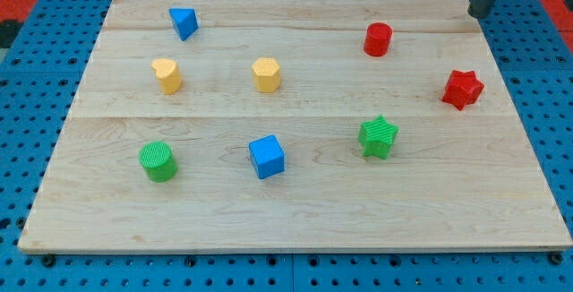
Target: Slide the red circle towards the red star
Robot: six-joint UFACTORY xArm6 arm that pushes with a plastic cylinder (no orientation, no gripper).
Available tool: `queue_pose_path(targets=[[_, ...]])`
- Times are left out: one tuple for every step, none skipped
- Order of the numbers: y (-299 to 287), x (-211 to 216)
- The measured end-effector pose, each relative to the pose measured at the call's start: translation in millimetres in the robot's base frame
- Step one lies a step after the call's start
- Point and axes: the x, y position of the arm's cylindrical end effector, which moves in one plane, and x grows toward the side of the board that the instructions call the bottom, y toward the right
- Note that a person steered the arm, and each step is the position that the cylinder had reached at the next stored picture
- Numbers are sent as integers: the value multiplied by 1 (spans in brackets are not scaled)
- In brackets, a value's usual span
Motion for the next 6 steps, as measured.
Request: queue_pose_path(targets=[[-4, 2], [-48, 4], [-104, 4], [-141, 14], [-141, 32], [-143, 39]])
